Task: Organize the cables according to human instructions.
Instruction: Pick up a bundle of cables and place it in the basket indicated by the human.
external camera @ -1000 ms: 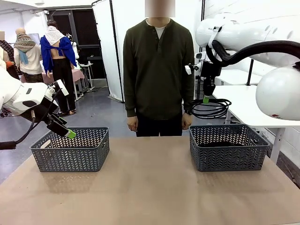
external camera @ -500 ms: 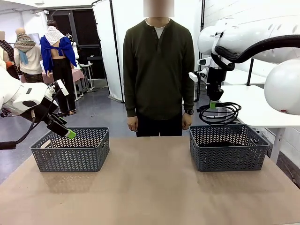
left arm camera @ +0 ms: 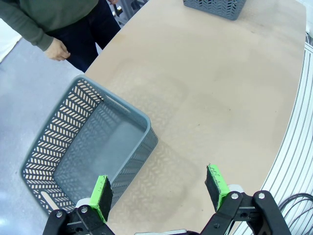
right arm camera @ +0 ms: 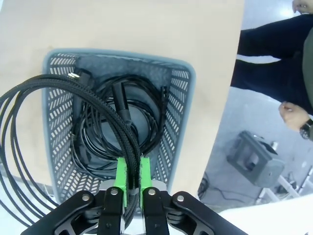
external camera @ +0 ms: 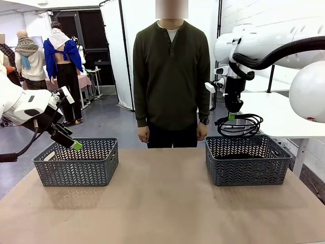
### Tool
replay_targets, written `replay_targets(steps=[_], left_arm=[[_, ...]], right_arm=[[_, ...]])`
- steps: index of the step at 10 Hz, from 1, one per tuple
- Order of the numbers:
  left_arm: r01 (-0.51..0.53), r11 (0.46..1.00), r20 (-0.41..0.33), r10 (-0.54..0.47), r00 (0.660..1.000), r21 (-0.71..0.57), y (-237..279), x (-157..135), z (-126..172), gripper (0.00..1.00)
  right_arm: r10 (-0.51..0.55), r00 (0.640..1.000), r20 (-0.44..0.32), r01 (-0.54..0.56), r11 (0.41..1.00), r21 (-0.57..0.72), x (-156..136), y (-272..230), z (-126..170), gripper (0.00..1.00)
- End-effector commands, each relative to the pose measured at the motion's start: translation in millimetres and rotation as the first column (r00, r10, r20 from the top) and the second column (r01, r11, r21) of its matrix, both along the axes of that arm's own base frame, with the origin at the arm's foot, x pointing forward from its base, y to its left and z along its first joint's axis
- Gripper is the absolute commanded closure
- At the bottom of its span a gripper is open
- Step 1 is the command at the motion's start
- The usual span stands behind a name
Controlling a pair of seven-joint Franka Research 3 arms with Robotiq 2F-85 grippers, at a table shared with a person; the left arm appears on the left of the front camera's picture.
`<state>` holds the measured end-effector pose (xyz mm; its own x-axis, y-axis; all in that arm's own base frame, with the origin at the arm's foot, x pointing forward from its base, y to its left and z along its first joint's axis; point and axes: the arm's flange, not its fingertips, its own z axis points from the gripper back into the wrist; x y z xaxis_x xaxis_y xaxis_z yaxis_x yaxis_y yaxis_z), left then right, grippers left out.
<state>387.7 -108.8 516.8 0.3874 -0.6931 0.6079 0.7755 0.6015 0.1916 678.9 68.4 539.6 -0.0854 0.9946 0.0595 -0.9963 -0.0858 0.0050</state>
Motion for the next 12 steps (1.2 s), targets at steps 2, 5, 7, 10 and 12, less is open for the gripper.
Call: replay_targets(steps=[2, 5, 7, 10, 12], left_arm=[[0.011, 1.0, -0.001, -0.011, 1.0, -0.01, 2.9, 1.6, -1.4, 0.0], [0.011, 1.0, -0.001, -0.011, 1.0, -0.01, 2.9, 1.6, -1.4, 0.0], [0.011, 1.0, -0.001, -0.011, 1.0, -0.01, 2.9, 1.6, -1.4, 0.0], [0.011, 1.0, -0.001, -0.011, 1.0, -0.01, 2.9, 1.6, -1.4, 0.0], [0.011, 1.0, -0.001, -0.011, 1.0, -0.01, 2.9, 1.6, -1.4, 0.0]], right_arm=[[-0.001, 1.0, 0.009, 0.001, 1.0, 0.006, 3.1, -0.7, 3.0, 1.0], [-0.001, 1.0, 0.009, 0.001, 1.0, 0.006, 3.1, -0.7, 3.0, 1.0], [-0.001, 1.0, 0.009, 0.001, 1.0, 0.006, 3.1, -0.7, 3.0, 1.0], [-0.008, 0.999, 0.036, 0.006, 0.999, 0.037, -8.2, -3.8, -13.0, 1.0], [-0.009, 0.999, 0.044, 0.006, 0.998, 0.064, -12.6, -9.6, -27.2, 1.0]])
